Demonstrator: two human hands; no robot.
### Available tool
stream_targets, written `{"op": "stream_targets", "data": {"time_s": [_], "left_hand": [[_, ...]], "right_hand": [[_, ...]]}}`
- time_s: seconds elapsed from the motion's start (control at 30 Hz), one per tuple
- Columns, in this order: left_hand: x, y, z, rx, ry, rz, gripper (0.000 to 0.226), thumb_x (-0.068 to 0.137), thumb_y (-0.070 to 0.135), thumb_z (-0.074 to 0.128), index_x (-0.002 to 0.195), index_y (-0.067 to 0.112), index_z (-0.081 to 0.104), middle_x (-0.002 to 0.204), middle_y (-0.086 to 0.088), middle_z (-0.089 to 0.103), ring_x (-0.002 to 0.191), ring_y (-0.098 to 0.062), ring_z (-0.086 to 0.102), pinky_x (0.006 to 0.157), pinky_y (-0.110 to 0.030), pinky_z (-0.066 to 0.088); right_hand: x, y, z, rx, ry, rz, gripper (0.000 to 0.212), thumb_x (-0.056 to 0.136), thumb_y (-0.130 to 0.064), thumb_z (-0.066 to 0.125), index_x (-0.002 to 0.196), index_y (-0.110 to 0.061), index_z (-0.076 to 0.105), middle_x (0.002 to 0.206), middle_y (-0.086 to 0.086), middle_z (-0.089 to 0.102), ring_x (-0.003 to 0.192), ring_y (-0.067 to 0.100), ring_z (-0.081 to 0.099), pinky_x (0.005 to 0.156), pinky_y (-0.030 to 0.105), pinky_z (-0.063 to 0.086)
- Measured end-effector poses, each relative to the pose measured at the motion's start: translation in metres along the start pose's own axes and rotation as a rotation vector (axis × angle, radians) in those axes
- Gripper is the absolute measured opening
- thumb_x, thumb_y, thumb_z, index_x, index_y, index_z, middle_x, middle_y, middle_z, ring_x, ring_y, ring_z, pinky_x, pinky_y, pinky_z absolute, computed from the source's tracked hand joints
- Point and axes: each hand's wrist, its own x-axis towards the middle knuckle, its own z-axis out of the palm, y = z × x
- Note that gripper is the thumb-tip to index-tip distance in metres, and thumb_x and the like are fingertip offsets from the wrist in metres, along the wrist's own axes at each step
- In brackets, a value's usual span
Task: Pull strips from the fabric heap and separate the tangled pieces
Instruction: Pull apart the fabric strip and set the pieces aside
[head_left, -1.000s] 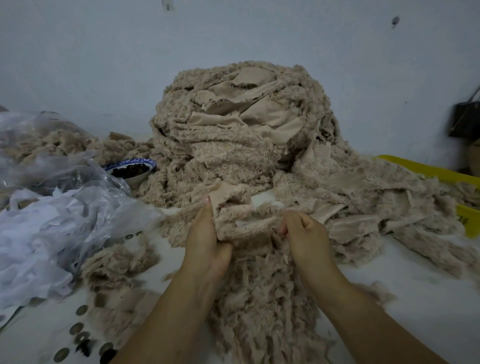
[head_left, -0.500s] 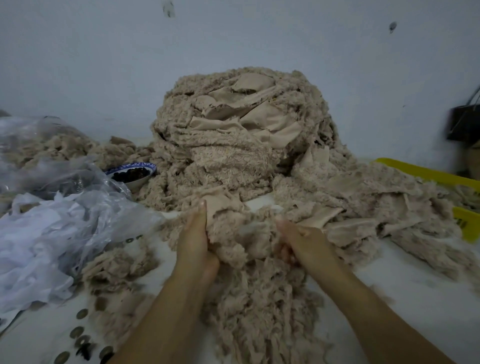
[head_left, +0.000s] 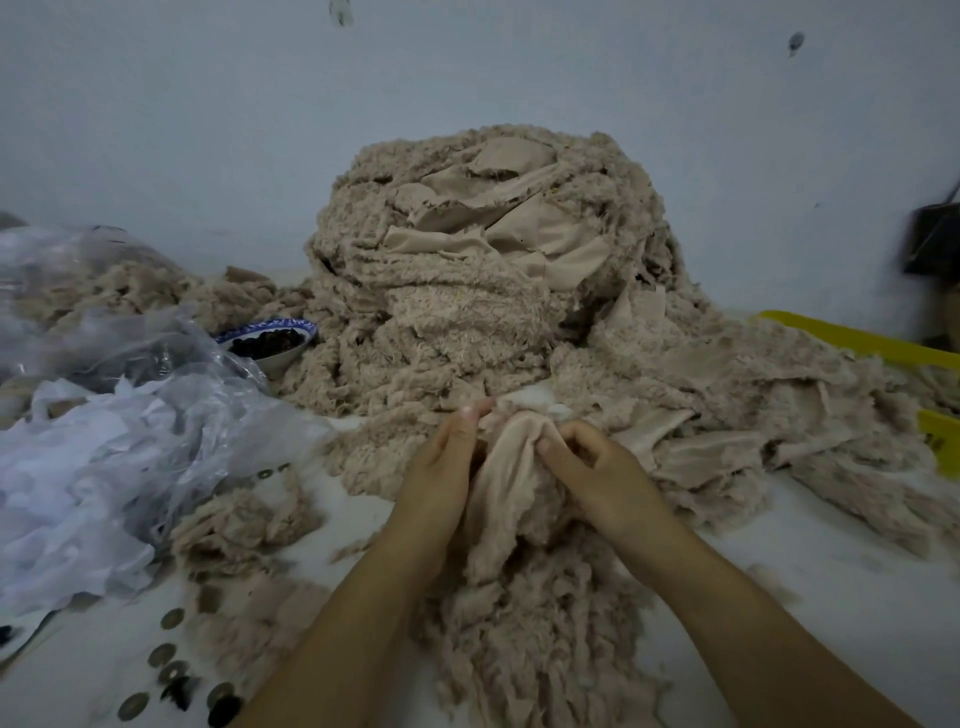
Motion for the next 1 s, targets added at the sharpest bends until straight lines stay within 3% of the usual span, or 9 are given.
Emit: {"op": "stream_targets", "data": {"time_s": [0.1, 0.2, 0.27, 0.37, 0.47, 0.53, 0.7, 0.83, 1.0], "left_hand": [[0.006, -0.001, -0.009, 0.027, 0.096, 0.034, 0.03, 0.102, 0.051, 0.044, 0.098, 0.045, 0.073, 0.087, 0.006, 0.075, 0.075, -0.008, 0.071, 0.06, -0.024, 0.055], [0.013, -0.009, -0.017, 0.405, 0.099, 0.086, 0.015, 0.101, 0.041, 0.053, 0.1, 0.041, 0.068, 0.09, 0.017, 0.069, 0.08, 0.003, 0.063, 0.066, -0.014, 0.046], [0.015, -0.018, -0.021, 0.74, -0.08, 0.063, 0.02, 0.097, 0.043, 0.057, 0.116, 0.04, 0.06, 0.104, 0.022, 0.055, 0.094, 0.002, 0.053, 0.076, -0.014, 0.041], [0.018, -0.029, -0.019, 1.025, -0.192, 0.069, 0.016, 0.097, 0.037, 0.06, 0.112, 0.032, 0.062, 0.105, 0.015, 0.043, 0.108, -0.011, 0.041, 0.088, -0.023, 0.036], [0.016, -0.027, -0.016, 0.869, -0.047, 0.118, 0.019, 0.099, 0.021, 0.057, 0.082, 0.029, 0.058, 0.095, 0.013, 0.051, 0.095, -0.012, 0.052, 0.075, -0.019, 0.04], [0.015, -0.023, -0.015, 0.697, 0.082, 0.17, 0.022, 0.1, 0.02, 0.055, 0.081, 0.031, 0.054, 0.091, 0.012, 0.057, 0.083, -0.002, 0.054, 0.065, -0.011, 0.038], [0.011, -0.009, -0.009, 0.417, 0.191, 0.238, 0.019, 0.104, 0.025, 0.049, 0.086, 0.032, 0.051, 0.072, 0.007, 0.058, 0.056, 0.001, 0.051, 0.055, -0.014, 0.042], [0.006, -0.01, -0.006, 0.343, 0.038, 0.162, 0.018, 0.105, 0.029, 0.047, 0.087, 0.031, 0.051, 0.07, 0.004, 0.059, 0.06, -0.007, 0.054, 0.059, -0.03, 0.048], [0.005, -0.012, -0.003, 0.35, -0.058, 0.187, 0.015, 0.1, 0.046, 0.05, 0.088, 0.04, 0.056, 0.076, 0.019, 0.064, 0.064, 0.004, 0.057, 0.058, -0.014, 0.047]], "right_hand": [[0.009, -0.003, -0.016, 0.568, 0.076, 0.054, 0.016, 0.101, -0.025, 0.055, 0.091, -0.025, 0.066, 0.075, -0.004, 0.064, 0.064, 0.007, 0.057, 0.052, 0.02, 0.047], [0.016, -0.002, -0.045, 1.105, 0.249, -0.064, 0.05, 0.103, -0.041, 0.044, 0.146, -0.016, 0.043, 0.124, -0.001, 0.064, 0.106, 0.01, 0.064, 0.087, 0.023, 0.053], [0.012, 0.002, -0.046, 1.008, 0.266, 0.021, 0.059, 0.1, -0.05, 0.042, 0.149, -0.017, 0.037, 0.134, 0.0, 0.056, 0.113, 0.013, 0.063, 0.094, 0.028, 0.049], [0.005, 0.009, -0.022, 0.352, 0.172, 0.072, 0.028, 0.101, -0.045, 0.049, 0.115, -0.026, 0.065, 0.112, -0.006, 0.07, 0.098, 0.006, 0.07, 0.086, 0.024, 0.052], [0.004, 0.016, -0.001, -0.194, 0.033, -0.035, 0.016, 0.098, -0.044, 0.054, 0.105, -0.036, 0.066, 0.098, -0.022, 0.066, 0.09, -0.017, 0.059, 0.07, 0.005, 0.045], [0.004, 0.018, 0.006, -0.318, -0.056, -0.079, 0.016, 0.098, -0.04, 0.056, 0.114, -0.039, 0.062, 0.103, -0.028, 0.056, 0.088, -0.024, 0.053, 0.067, -0.002, 0.04], [0.007, 0.023, 0.013, -0.526, -0.068, -0.112, 0.03, 0.093, -0.048, 0.061, 0.11, -0.024, 0.055, 0.102, -0.009, 0.055, 0.081, 0.0, 0.054, 0.061, 0.011, 0.039], [0.003, 0.019, 0.015, -0.308, -0.074, -0.051, 0.052, 0.083, -0.069, 0.057, 0.108, -0.023, 0.058, 0.107, -0.004, 0.063, 0.096, 0.009, 0.061, 0.083, 0.03, 0.054], [0.004, 0.011, 0.005, 0.08, 0.166, -0.046, 0.017, 0.097, -0.039, 0.059, 0.086, -0.031, 0.067, 0.087, -0.01, 0.074, 0.082, 0.004, 0.069, 0.065, 0.009, 0.05]]}}
